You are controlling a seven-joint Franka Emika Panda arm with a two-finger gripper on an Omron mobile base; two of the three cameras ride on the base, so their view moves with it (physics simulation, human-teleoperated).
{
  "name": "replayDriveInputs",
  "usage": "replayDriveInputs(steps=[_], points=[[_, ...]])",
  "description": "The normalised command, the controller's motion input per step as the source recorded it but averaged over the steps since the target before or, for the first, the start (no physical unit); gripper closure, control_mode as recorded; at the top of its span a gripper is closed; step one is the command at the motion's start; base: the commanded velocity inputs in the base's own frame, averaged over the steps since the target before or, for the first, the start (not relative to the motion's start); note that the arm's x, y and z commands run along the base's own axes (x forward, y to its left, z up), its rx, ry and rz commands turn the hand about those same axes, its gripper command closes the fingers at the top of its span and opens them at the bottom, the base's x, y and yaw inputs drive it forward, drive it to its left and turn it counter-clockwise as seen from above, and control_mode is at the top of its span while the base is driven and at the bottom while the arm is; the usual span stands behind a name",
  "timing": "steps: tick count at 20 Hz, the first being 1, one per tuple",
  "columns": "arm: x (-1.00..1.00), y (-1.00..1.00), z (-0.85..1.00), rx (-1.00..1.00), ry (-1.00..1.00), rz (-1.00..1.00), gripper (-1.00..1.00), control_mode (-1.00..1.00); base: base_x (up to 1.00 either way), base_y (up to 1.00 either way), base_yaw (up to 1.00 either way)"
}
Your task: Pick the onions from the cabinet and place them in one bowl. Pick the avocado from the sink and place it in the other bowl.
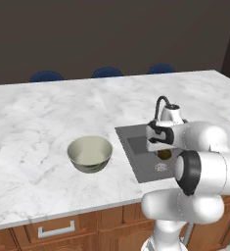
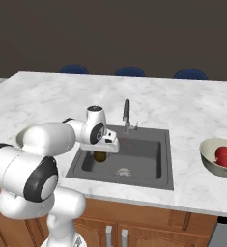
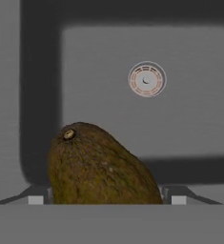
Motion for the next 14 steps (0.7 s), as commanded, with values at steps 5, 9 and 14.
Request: replayDriveInputs(steps=[5,9,14], points=[[0.00,0.21,0.33,0.00,0.00,0.00,1.00,-1.00,0.00,0.00,0.00],[0.00,0.33,0.34,0.00,-0.03,0.00,1.00,-1.00,0.00,0.00,0.00],[-0.02,0.33,0.25,0.00,-0.05,0.00,1.00,-1.00,0.00,0.00,0.00]])
